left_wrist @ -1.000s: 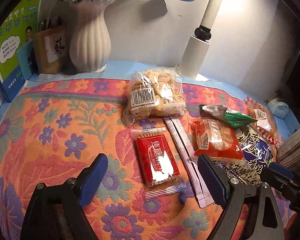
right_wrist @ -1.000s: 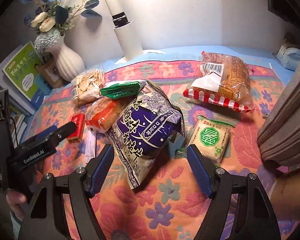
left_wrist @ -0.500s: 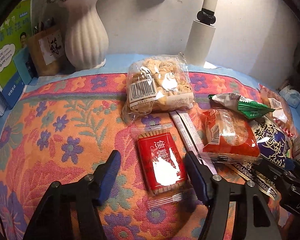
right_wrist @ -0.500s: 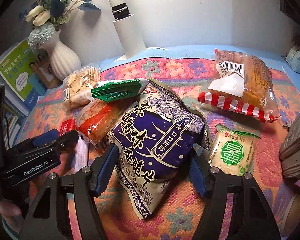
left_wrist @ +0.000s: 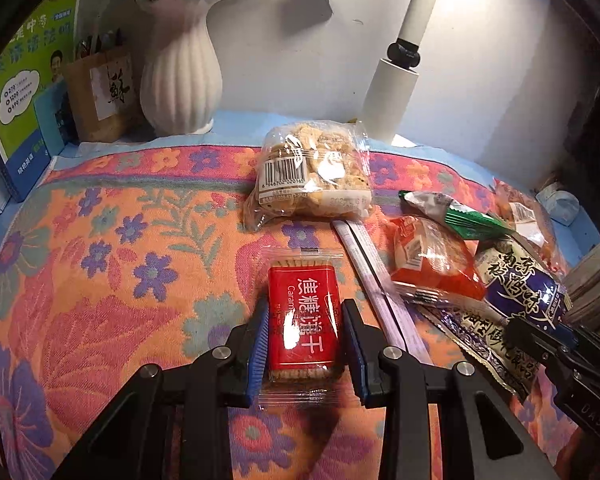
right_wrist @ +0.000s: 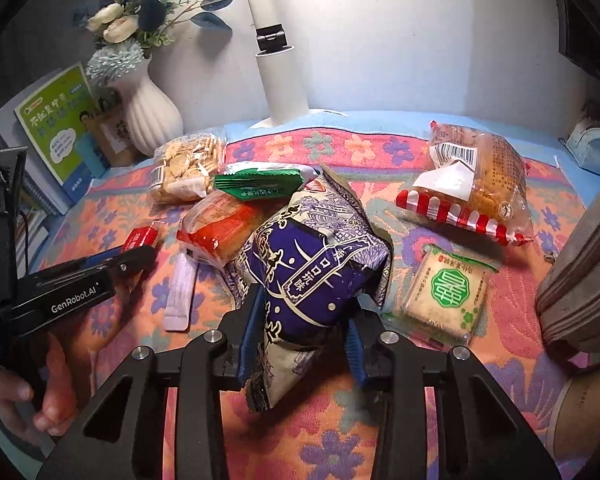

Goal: Organize snacks
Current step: 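Grasp the red caramel biscuit pack with the left tool while the right tool grasps the purple-blue bag, then lift the biscuit pack with the left tool while the right tool lifts the purple-blue bag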

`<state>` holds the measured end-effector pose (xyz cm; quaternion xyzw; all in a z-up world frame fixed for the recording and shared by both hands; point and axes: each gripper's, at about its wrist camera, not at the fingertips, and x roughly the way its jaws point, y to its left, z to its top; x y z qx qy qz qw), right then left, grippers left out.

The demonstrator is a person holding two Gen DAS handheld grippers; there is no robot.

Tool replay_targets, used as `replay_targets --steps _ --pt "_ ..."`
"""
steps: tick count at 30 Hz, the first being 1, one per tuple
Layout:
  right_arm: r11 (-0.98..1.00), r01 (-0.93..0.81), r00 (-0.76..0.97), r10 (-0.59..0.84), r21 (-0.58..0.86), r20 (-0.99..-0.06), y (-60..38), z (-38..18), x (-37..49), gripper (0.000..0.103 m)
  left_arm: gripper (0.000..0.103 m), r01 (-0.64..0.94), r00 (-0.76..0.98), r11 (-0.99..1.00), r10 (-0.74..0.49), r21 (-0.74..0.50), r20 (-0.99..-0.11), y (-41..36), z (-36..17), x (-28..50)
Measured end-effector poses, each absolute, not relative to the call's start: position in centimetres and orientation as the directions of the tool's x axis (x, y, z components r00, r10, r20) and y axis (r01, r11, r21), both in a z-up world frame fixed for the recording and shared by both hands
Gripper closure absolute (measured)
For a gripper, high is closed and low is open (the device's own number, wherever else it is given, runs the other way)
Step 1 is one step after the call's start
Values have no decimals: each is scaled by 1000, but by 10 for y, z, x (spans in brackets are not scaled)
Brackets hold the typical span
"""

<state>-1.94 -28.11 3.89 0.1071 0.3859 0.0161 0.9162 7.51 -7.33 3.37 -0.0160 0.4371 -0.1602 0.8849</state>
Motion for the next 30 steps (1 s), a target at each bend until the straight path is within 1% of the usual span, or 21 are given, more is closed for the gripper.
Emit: replay_targets --steps 8,12,16,17,19,20,21,22,23,24,26,27,29,30 --pt "957 1 670 214 289 -711 -281 39 -61 69 70 324 570 927 -350 -188 -744 -70 49 13" --pt "943 -91 624 306 321 -719 -276 39 -90 69 70 318 580 926 -360 -203 -731 -63 52 -9" --pt "939 -194 579 344 285 -739 -264 37 -119 68 70 328 596 922 -371 -206 -712 -58 48 -15" --pt "937 -220 564 350 273 -748 -262 37 -125 67 70 328 596 921 -373 -209 -711 -59 45 -16" --pt "936 -242 553 349 255 -757 -260 37 -132 67 70 323 603 926 -360 -194 -712 -61 43 -16" --pt "940 -236 556 337 245 -760 -262 37 -133 63 70 325 612 926 -360 -191 -705 -60 44 -17" --pt "944 -220 557 328 245 -763 -266 36 -131 56 70 333 617 922 -371 -197 -694 -59 46 -19" --pt "947 -191 556 321 258 -767 -272 35 -129 51 70 342 617 917 -383 -204 -687 -59 46 -20" --pt "947 -147 555 319 287 -768 -280 34 -127 42 70 348 615 914 -391 -209 -685 -59 46 -21" --pt "941 -115 557 327 319 -763 -289 32 -127 37 70 353 613 911 -397 -213 -683 -58 46 -21" --pt "917 -77 554 366 392 -748 -300 29 -126 32 70 357 612 908 -404 -219 -680 -58 46 -22" --pt "903 -68 546 390 425 -741 -302 28 -126 31 70 362 610 905 -411 -224 -677 -57 46 -22" --pt "840 -47 524 481 540 -703 -305 21 -126 29 70 368 610 902 -418 -226 -673 -57 47 -22" --pt "822 -33 521 499 568 -693 -302 19 -127 28 70 370 611 901 -419 -226 -672 -58 47 -23"
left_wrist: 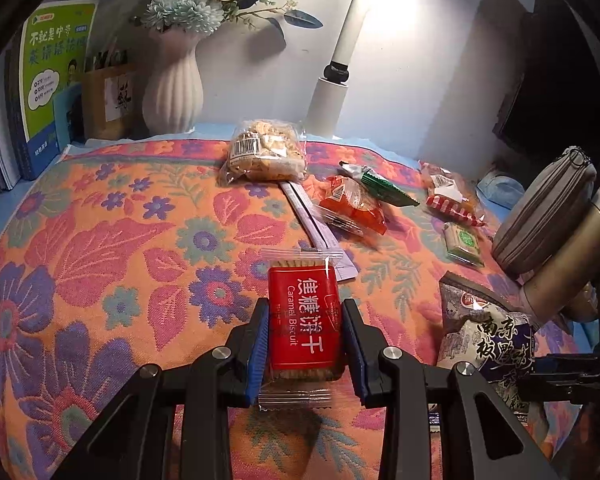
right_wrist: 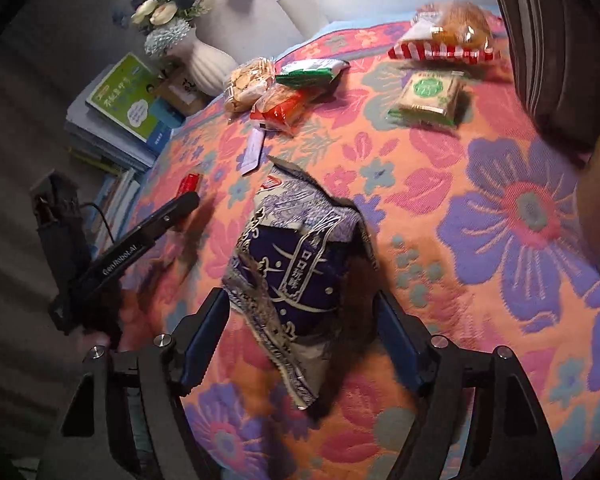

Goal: Organize snacks
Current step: 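Lift the biscuit pack with the left tool while the right tool lifts the purple-blue bag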

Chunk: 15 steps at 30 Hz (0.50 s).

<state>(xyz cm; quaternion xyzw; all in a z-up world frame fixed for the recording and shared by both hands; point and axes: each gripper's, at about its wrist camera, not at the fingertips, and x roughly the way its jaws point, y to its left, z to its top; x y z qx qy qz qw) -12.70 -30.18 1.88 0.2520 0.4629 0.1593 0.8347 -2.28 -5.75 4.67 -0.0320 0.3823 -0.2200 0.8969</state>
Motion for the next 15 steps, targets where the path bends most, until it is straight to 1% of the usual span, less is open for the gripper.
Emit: replay_targets --steps 1,3,7,9,11,15 --pt "810 -11 518 507 587 -689 -299 16 -126 28 70 373 612 900 -420 -224 -670 -58 47 -23" --pt "822 8 539 476 569 -695 -291 16 -123 28 70 376 615 901 -418 -218 -669 -59 47 -25" --pt "896 8 588 355 445 -727 -269 22 -113 29 70 381 615 902 -413 -206 -672 -61 46 -26" --pt "916 20 595 311 400 -741 -260 19 -109 37 70 383 617 902 -411 -200 -671 -62 47 -27" --pt "923 20 620 289 383 -729 -258 20 -110 45 70 385 616 902 -408 -195 -674 -63 47 -27" --pt "913 9 629 313 409 -712 -263 24 -113 52 70 394 615 905 -391 -163 -685 -69 48 -28"
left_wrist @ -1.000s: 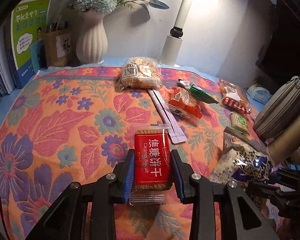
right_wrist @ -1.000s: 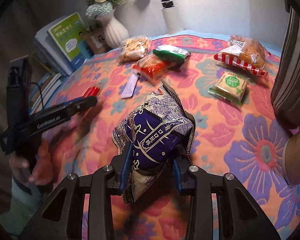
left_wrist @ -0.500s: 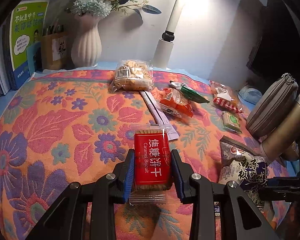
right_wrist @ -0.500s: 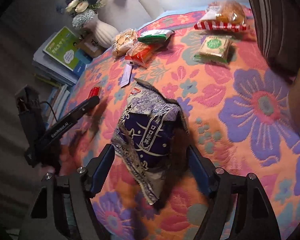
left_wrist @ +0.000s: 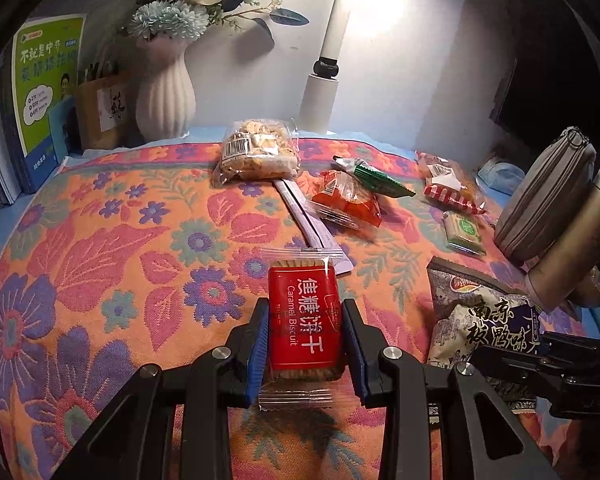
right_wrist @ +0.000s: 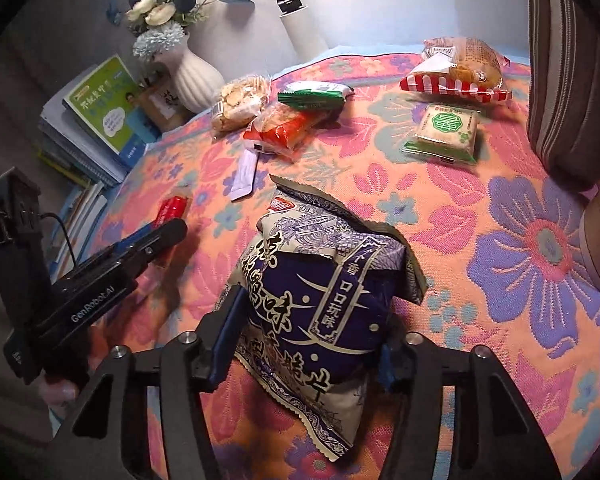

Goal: Organize snacks
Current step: 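Lift the biscuit pack with the left tool while the right tool lifts the purple-blue bag, then carry both snacks over the glass bowl and open both tools to drop them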

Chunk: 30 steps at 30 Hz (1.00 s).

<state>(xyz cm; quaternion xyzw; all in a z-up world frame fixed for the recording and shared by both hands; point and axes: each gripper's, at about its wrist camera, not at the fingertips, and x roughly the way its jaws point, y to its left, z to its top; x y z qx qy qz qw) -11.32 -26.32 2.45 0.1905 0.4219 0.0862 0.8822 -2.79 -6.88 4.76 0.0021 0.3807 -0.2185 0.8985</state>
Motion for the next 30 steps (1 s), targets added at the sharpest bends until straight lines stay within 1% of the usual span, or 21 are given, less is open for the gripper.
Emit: replay_targets --steps 3,6,11,16,22,24,27,30 --pt "908 18 633 314 419 -708 -269 27 -119 53 70 411 620 900 -392 -144 -680 -75 53 -33" --pt "904 24 639 314 427 -702 -274 32 -126 53 70 436 600 882 -434 -179 -672 -86 60 -41" --pt "904 43 665 292 426 -687 -292 44 -147 53 70 494 604 859 -451 -135 -658 -120 78 -57" --pt "906 68 699 255 418 -668 -315 58 -172 53 70 558 589 822 -491 -117 -642 -159 94 -73" --pt "915 98 734 199 391 -649 -346 71 -206 53 70 629 551 771 -530 -97 -645 -206 104 -95" --pt "911 117 742 184 395 -645 -359 73 -217 53 70 651 527 752 -549 -107 -648 -221 105 -101" --pt "901 152 751 163 407 -640 -380 73 -233 53 70 681 466 715 -592 -160 -658 -240 107 -107" --pt "891 185 753 142 414 -643 -397 72 -243 53 70 706 457 694 -600 -142 -657 -260 112 -116"
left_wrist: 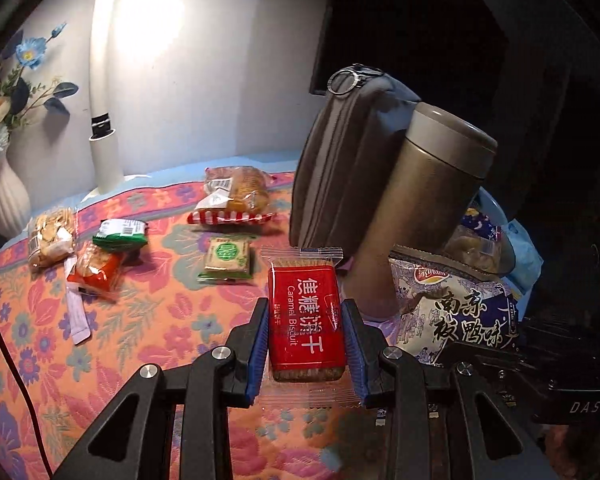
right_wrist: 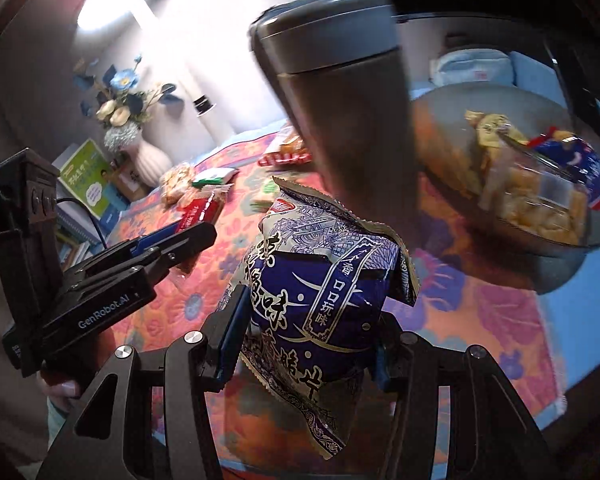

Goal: Organize snacks
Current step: 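Carry both snacks over the glass bowl and open both tools to drop them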

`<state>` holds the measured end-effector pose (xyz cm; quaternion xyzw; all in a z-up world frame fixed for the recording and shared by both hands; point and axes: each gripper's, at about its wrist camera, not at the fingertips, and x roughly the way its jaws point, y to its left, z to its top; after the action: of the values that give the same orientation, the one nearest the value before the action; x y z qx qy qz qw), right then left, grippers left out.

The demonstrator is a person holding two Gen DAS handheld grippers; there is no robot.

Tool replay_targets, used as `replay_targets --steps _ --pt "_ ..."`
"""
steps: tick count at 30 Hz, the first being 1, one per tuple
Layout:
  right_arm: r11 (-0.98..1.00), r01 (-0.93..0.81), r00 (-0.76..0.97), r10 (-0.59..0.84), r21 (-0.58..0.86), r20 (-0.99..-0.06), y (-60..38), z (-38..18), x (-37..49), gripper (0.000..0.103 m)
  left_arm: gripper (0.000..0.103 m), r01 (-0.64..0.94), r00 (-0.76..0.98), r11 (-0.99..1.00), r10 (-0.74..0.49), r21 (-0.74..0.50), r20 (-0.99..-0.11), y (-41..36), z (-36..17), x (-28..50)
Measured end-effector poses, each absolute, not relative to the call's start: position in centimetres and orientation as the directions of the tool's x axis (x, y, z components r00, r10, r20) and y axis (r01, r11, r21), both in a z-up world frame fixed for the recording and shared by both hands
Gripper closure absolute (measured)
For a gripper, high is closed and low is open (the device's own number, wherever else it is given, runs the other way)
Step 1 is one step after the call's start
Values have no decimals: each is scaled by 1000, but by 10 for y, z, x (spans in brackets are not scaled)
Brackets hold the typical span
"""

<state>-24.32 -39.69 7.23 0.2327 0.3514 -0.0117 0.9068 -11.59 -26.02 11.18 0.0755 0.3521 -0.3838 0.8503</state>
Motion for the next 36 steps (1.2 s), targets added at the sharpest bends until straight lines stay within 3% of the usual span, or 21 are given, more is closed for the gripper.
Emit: replay_targets --steps 13,21,28,36 --pt "869 236 763 112 436 -637 -438 75 -282 53 70 802 384 589 -639 -103 -666 -321 123 -156" --pt "866 280 818 10 414 -575 -488 109 -317 53 70 857 329 505 -690 -104 -644 -363 145 -192" --pt "876 358 839 -150 323 -523 -549 146 -303 53 70 803 413 586 -676 -107 -610 -420 167 -200" --pt "860 396 827 -182 322 -532 -609 156 -250 53 70 736 476 669 -615 -97 -628 -491 166 -186"
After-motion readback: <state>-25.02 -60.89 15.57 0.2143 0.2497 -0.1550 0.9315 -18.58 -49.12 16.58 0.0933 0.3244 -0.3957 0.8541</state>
